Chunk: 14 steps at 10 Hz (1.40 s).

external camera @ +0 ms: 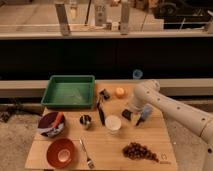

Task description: Place eraser in metal cup

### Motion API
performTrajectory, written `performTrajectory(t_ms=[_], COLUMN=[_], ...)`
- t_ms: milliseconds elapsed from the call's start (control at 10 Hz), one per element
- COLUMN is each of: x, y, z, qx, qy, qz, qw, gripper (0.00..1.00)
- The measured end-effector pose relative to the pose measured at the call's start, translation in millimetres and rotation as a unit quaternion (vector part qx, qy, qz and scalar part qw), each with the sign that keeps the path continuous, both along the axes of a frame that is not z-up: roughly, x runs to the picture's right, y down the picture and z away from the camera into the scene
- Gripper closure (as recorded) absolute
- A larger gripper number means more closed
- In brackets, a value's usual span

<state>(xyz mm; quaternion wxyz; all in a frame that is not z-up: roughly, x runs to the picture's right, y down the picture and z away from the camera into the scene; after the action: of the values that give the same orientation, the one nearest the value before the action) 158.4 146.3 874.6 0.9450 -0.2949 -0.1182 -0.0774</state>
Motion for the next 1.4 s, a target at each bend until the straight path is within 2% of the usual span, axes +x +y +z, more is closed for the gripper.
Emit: performTrajectory(t_ms=[1400], x=[-5.7], y=[0.9], z=[7.4], qx=[-0.008], qy=[0.013], qz=[0.0], qw=[0.9999], gripper=[0.2])
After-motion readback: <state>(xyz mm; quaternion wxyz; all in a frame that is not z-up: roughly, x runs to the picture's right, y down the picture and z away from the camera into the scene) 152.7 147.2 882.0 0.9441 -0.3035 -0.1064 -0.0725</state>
